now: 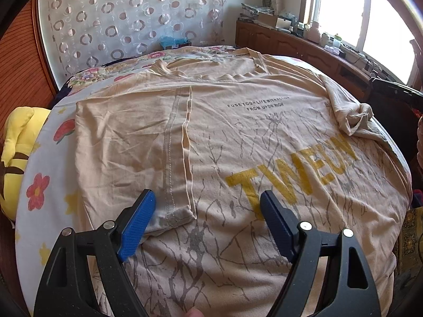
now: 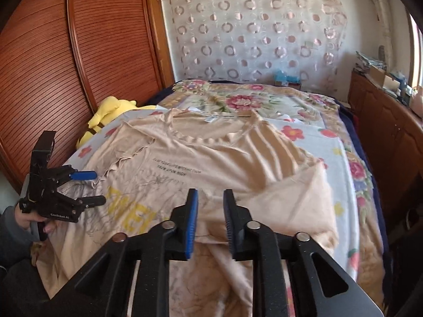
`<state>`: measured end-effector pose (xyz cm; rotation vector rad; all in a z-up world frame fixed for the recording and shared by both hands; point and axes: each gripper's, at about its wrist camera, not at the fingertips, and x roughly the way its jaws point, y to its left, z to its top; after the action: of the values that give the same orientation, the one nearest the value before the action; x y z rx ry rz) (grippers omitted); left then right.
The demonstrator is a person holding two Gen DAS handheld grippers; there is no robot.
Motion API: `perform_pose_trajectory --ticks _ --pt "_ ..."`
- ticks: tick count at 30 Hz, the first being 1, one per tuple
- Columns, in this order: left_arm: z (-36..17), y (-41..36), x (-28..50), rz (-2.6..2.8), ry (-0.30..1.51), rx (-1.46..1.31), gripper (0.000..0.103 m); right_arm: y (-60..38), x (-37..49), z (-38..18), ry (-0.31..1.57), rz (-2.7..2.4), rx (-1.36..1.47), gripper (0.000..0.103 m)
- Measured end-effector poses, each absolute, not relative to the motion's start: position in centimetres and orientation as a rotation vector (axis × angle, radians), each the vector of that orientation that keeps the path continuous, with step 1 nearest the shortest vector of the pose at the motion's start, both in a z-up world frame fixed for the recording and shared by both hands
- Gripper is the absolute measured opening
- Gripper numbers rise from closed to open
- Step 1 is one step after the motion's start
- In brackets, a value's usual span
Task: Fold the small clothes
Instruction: 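Lift the gripped side with the right gripper, fold it over the print, release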
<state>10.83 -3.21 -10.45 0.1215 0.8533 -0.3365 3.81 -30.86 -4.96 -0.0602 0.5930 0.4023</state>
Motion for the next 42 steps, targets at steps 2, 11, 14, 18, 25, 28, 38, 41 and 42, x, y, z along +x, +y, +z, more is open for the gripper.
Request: perform_pose_trajectory --ticks 2,11,14,18,25,28,38,41,42 --pt "-10.5 -3.2 10.8 -0.336 0.853 0.122 0.082 -32.2 3.7 -4.2 0.578 0.354 -0.056 0.036" --pt "-10.5 -3.4 10.8 -0.33 0.854 0.134 0.082 -35.8 3.0 -5.7 0.655 0.18 -0.052 0.036" --pt "-10.5 -3.4 10.8 -0.33 0.854 0.134 0.082 -34.6 4.5 -6.5 0.697 0.208 -0.055 0.036" --pt "-10.5 -3.4 10.8 -0.33 0.853 0.134 0.082 -33.5 5.9 -7.3 0.723 0.251 -0.081 0.036" --pt "-10.5 -3.4 10.8 -0.33 0.853 0.135 0.082 -34.1 8.7 -8.1 0.794 0.244 -0.091 0.034" --pt "-10.5 -3.4 10.8 -0.331 0.853 0.133 0.082 -33.9 8.6 -8.4 0.788 0.258 -0.098 0.026" --pt "-10.6 -3.4 10.8 -0.33 0.853 0.134 0.082 -33.1 9.3 -6.6 0.706 0.29 -0.114 0.006" --pt "-10.6 -3.4 10.8 -0.331 0.853 0.133 0.082 -33.1 9.2 -5.1 0.671 0.296 -0.106 0.005" --pt "-10.6 -3.4 10.8 -0.331 0.853 0.133 0.082 -32.9 9.2 -4.7 0.66 0.299 -0.109 0.005"
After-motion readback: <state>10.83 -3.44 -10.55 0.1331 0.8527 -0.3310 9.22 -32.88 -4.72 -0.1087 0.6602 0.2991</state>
